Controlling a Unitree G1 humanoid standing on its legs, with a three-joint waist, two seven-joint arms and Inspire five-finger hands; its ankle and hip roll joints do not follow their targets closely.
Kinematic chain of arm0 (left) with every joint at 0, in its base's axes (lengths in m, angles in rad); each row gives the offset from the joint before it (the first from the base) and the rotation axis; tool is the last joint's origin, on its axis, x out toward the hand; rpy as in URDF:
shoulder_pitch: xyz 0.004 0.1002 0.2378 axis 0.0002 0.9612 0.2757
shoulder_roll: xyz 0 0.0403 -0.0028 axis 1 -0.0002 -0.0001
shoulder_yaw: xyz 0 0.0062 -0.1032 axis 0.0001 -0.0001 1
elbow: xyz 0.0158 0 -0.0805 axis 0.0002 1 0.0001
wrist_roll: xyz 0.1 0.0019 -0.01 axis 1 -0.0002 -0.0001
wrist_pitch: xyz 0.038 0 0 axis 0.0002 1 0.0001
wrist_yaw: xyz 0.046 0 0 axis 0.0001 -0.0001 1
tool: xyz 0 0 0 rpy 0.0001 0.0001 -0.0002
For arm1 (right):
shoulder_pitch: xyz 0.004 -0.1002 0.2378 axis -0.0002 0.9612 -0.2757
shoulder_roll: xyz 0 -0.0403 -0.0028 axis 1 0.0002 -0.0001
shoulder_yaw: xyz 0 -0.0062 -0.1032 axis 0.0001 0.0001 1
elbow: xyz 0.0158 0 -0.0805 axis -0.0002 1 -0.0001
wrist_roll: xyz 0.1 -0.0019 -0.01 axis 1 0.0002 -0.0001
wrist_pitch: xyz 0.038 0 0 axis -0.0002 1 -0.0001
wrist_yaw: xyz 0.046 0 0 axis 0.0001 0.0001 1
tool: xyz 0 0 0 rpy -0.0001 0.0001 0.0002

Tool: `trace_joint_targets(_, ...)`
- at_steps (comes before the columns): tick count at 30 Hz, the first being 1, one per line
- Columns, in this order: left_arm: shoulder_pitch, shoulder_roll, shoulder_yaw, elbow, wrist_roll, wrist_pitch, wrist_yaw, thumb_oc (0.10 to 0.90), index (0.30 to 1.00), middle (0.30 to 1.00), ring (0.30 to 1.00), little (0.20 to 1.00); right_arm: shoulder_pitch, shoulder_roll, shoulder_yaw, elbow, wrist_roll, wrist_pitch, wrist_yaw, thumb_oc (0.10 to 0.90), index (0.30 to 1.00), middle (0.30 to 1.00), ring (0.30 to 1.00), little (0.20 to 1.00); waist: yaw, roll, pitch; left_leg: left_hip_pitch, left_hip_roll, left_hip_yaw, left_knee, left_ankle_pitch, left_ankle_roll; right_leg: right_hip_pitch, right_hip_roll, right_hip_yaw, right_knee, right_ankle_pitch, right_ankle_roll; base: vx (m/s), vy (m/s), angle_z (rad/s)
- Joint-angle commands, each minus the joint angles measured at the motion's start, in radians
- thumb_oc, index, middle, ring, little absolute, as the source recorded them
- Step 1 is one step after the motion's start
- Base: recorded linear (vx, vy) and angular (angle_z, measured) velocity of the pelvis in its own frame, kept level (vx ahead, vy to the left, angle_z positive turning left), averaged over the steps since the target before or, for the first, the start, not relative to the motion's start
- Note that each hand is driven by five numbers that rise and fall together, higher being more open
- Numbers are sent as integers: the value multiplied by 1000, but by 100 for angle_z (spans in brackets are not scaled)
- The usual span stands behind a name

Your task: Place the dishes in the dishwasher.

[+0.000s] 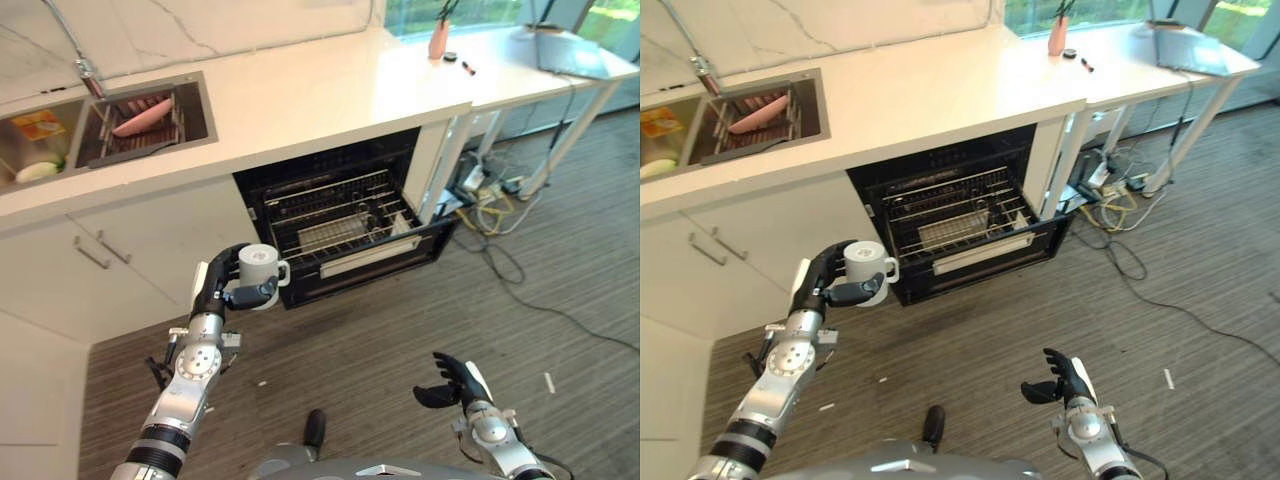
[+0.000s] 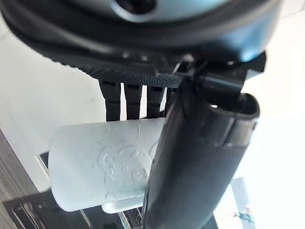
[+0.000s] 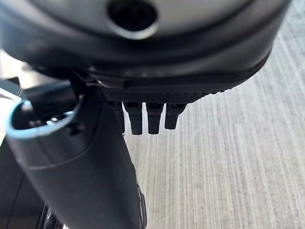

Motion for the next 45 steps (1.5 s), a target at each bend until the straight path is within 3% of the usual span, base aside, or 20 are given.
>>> trace_joint_targets(1,-79,38,111,-131,-21,-125,54,400,300,300,300,300,-61,-61,-58,-72,-19,-56,-44,800,900,900,900,900,2,-31,32,-30,169,88,188,-165,-48,-151,-165,-1,30,97,137,15,393,1)
trace_joint_targets(4,-98,53,80,-120,-27,-124,55,400,300,300,300,300,-47,-84,-92,-62,-50,-42,-89,800,900,900,900,900,-19,-21,28,-54,335,103,165,-75,-73,-169,-245,22,115,60,170,10,607,27)
trace_joint_targets(7,-102,64,62,-122,-16,-121,55,400,300,300,300,300,-24,-91,-119,-60,-54,-37,-111,800,900,900,900,900,-36,-19,23,-56,402,120,176,-21,-99,-166,-284,33,124,56,186,5,460,33)
trace_joint_targets(8,-106,65,54,-125,-12,-117,52,400,300,300,300,300,-13,-90,-130,-66,-57,-33,-117,800,900,900,900,900,-41,-15,21,-54,398,116,184,-30,-112,-158,-298,32,118,64,192,33,658,39)
trace_joint_targets(9,-112,72,44,-134,-5,-120,41,400,300,300,300,300,-2,-87,-151,-69,-52,-34,-120,800,900,900,900,900,-49,-12,8,-46,384,116,191,-92,-130,-151,-327,31,93,91,206,96,818,25)
trace_joint_targets(10,-138,83,13,-140,17,-119,27,400,300,300,300,300,23,-74,-190,-90,-46,-32,-137,800,900,900,900,900,-59,-25,-5,-55,328,115,231,-195,-144,-122,-398,26,9,180,232,95,625,9)
trace_joint_targets(11,-139,83,11,-140,17,-119,27,400,300,300,300,300,24,-73,-192,-91,-46,-31,-137,800,900,900,900,900,-58,-28,-5,-59,323,114,240,-201,-142,-118,-402,24,1,184,235,67,590,27)
trace_joint_targets(13,-140,100,11,-149,34,-120,29,400,300,300,300,300,15,-58,-204,-116,-46,-34,-156,800,900,900,900,900,-59,-51,5,-69,265,119,290,-268,-119,-154,-454,48,-14,348,227,-24,453,64)
trace_joint_targets(14,-129,105,18,-160,37,-119,33,400,300,300,300,300,3,-48,-204,-145,-43,-38,-165,800,900,900,900,900,-46,-52,13,-53,263,160,291,-282,-101,-186,-452,23,0,369,211,-83,545,24)
trace_joint_targets(17,-107,96,25,-175,31,-122,24,400,300,300,300,300,-30,-41,-192,-183,-30,-58,-166,800,900,900,900,900,-27,-42,12,-14,227,244,246,-268,-48,-223,-349,-75,103,254,183,-57,673,-81)
trace_joint_targets(18,-103,85,22,-184,38,-119,18,400,300,300,300,300,-32,-48,-205,-227,-3,-79,-169,800,900,900,900,900,-31,-39,16,22,184,261,212,-264,-16,-245,-231,-86,154,171,176,56,680,-81)
trace_joint_targets(19,-107,85,19,-187,46,-115,15,400,300,300,300,300,-33,-40,-215,-253,39,-99,-166,800,900,900,900,900,-34,-45,13,42,162,276,194,-268,-7,-237,-189,-111,133,144,167,41,474,-64)
trace_joint_targets(25,-143,60,18,-194,53,-111,-6,400,300,300,300,300,-34,-30,-252,-388,142,-159,-149,800,900,900,900,900,-65,-75,10,138,85,290,147,-317,31,-289,-50,-76,-39,195,155,151,174,-2)
trace_joint_targets(30,-153,44,4,-197,42,-130,-26,400,300,300,300,300,-9,-61,-295,-535,120,-196,-143,800,900,900,900,900,-79,-80,-9,151,71,270,186,-345,28,-229,-49,-10,-107,231,146,175,-13,18)
trace_joint_targets(36,-134,25,15,-200,-8,-138,-49,400,300,300,300,300,5,-78,-285,-680,166,-229,-63,800,900,900,900,900,-78,-69,-33,179,126,270,279,-303,-8,-162,-22,-3,-98,200,115,199,-116,-6)
trace_joint_targets(37,-137,21,14,-199,-19,-140,-52,400,300,300,300,300,8,-84,-277,-717,180,-240,-47,800,900,900,900,900,-76,-73,-20,134,146,259,424,-236,-33,-139,-18,-3,-88,180,93,141,-158,-12)
trace_joint_targets(39,-137,22,14,-199,-19,-140,-52,400,300,300,300,300,9,-84,-277,-718,180,-239,-47,800,900,900,900,900,-78,-72,-20,125,149,254,439,-240,-35,-142,-16,-6,-86,180,92,37,-92,-8)
trace_joint_targets(41,-137,17,16,-201,-29,-142,-42,400,300,300,300,300,5,-101,-267,-747,194,-242,-37,800,900,900,900,900,-70,-83,14,11,151,221,666,-168,-37,-118,-21,-7,-74,161,60,45,-124,-6)
trace_joint_targets(44,-138,17,19,-205,-33,-140,-43,400,300,300,300,300,3,-105,-261,-751,200,-235,-30,800,900,900,900,900,-66,-81,18,-15,138,208,672,-178,-25,-113,-23,-2,-73,155,59,62,2,-7)
trace_joint_targets(45,-117,5,29,-212,-45,-147,-47,400,300,300,300,300,-5,-106,-251,-746,228,-239,-5,800,900,900,900,900,-54,-79,11,-32,135,194,544,-228,-14,-95,-35,10,-89,148,74,187,121,-27)
